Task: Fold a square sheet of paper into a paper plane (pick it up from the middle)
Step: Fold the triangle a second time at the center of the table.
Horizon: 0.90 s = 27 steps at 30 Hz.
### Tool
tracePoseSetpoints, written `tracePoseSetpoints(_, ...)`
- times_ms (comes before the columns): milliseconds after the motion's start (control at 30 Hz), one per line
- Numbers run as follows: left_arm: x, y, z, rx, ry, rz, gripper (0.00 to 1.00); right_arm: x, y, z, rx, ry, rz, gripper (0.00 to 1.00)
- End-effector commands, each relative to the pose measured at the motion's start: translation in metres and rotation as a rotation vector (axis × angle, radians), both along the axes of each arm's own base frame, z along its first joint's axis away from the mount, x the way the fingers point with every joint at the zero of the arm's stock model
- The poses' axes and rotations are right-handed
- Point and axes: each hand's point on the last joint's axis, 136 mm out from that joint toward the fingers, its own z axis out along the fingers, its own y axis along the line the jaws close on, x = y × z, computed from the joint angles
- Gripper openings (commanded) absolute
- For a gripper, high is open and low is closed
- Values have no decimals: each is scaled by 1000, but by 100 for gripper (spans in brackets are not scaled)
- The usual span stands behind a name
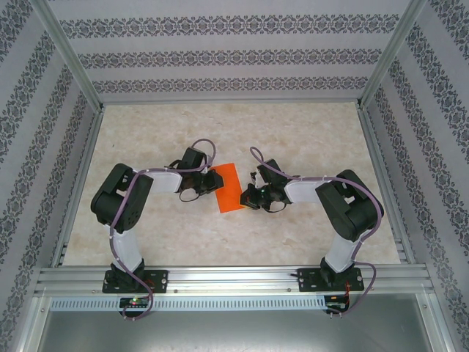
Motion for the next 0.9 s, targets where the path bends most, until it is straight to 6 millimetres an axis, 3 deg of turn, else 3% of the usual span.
tracePoseSetpoints(0,8,46,-25,135,9,89,15,-29,-25,-34,-156,126,-9,1)
tracePoseSetpoints(167,11,56,-16,141,-9,106,14,-28,-24,-31,-150,123,-7,1)
tracePoseSetpoints(267,15,50,2,101,-37,90,15,-23,-17,-21,-113,102,-4,1)
tracePoseSetpoints(433,16,41,43,49,-93,58,18,-2,11,31,45,-12,-1,9)
tracePoseSetpoints(500,12,37,54,45,-102,39,20,10,14,55,73,-77,-13,18)
tracePoseSetpoints(567,7,33,59,45,-100,26,22,20,8,67,62,-118,-22,26)
tracePoseSetpoints(733,-6,10,58,40,-80,-24,23,42,-11,58,-25,-148,-43,39)
tracePoseSetpoints(867,-14,-3,43,70,-44,-35,21,52,-6,49,-45,-138,-6,43)
